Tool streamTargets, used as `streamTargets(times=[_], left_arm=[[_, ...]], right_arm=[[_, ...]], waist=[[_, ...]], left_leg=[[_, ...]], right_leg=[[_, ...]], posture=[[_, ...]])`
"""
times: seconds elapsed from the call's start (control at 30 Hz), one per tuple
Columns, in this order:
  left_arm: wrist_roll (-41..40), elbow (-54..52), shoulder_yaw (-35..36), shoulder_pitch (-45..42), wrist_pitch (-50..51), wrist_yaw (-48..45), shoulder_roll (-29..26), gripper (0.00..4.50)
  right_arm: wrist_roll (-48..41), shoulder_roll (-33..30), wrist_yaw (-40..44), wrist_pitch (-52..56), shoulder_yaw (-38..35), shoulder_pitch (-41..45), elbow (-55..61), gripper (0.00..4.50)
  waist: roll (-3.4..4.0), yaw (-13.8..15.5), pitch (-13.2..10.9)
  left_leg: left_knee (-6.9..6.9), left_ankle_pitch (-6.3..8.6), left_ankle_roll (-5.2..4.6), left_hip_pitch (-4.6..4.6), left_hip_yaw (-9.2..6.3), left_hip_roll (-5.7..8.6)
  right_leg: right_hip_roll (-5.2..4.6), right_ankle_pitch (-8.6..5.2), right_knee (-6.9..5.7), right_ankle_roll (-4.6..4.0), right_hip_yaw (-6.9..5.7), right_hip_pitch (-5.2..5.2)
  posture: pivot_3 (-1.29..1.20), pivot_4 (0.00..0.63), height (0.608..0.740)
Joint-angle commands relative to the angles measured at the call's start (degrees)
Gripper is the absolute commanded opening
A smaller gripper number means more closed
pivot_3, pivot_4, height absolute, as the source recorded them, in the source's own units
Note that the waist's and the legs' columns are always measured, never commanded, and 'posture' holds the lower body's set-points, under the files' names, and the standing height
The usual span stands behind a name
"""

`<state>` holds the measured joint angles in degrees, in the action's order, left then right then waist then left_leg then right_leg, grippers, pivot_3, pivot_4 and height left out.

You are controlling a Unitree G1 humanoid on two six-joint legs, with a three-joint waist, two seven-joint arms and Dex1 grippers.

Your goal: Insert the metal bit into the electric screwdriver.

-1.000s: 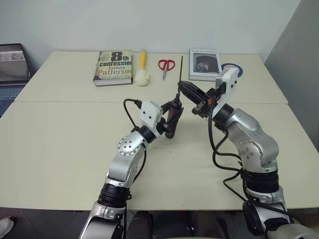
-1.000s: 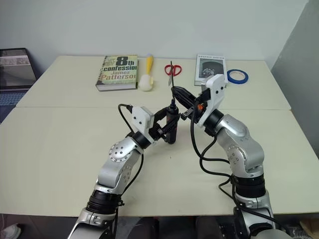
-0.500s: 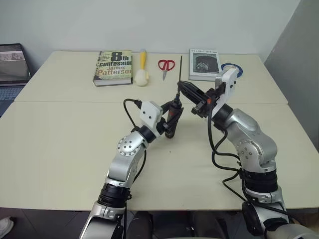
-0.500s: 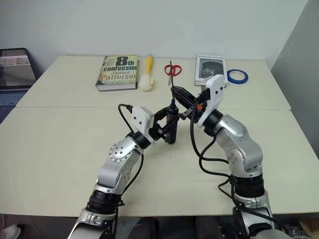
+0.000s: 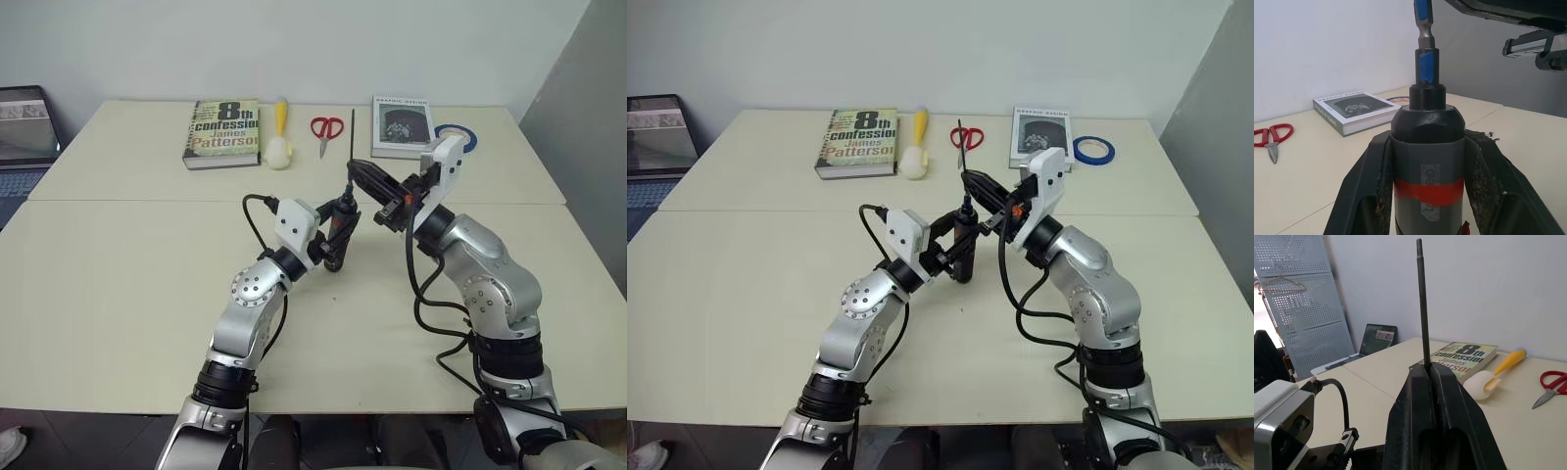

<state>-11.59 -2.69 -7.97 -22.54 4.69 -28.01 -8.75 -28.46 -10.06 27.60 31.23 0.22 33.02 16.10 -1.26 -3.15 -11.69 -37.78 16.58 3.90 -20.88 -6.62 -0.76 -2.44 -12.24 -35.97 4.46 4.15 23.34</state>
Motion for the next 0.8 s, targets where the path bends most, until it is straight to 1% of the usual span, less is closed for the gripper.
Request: streamTargets(times=[0.03, 0.47, 0.8], left_arm=[[0.69, -1.41, 1.06, 0.13, -0.17, 1.02, -0.43, 1.64], [0.66, -1.24, 1.0, -0.18, -0.17, 0.85, -0.46, 1.64], [0.69, -1.25, 1.01, -0.2, -0.22, 0.73, -0.36, 1.64]], right_arm=[[-0.49, -0.45, 0.54, -0.85, 0.09, -0.74, 1.32, 0.0], [-1.72, -2.09, 2.04, 0.35, 0.43, -1.54, 2.21, 0.0], [-3.72, -5.41, 5.94, 2.39, 1.03, -0.47, 1.27, 0.0]], waist=[[0.0, -0.02, 0.0], [0.0, -0.03, 0.0], [0.0, -0.02, 0.0]], left_leg=[[0.0, 0.0, 0.0, 0.0, 0.0, 0.0], [0.0, 0.0, 0.0, 0.0, 0.0, 0.0], [0.0, 0.0, 0.0, -0.01, 0.0, 0.0]], right_leg=[[0.0, 0.0, 0.0, 0.0, 0.0, 0.0], [0.0, -0.01, 0.01, -0.01, 0.0, 0.0], [0.0, -0.02, 0.01, -0.02, 0.0, 0.0]], posture=[[0.0, 0.15, 0.74], [0.0, 0.15, 0.74], [0.0, 0.15, 0.74]])
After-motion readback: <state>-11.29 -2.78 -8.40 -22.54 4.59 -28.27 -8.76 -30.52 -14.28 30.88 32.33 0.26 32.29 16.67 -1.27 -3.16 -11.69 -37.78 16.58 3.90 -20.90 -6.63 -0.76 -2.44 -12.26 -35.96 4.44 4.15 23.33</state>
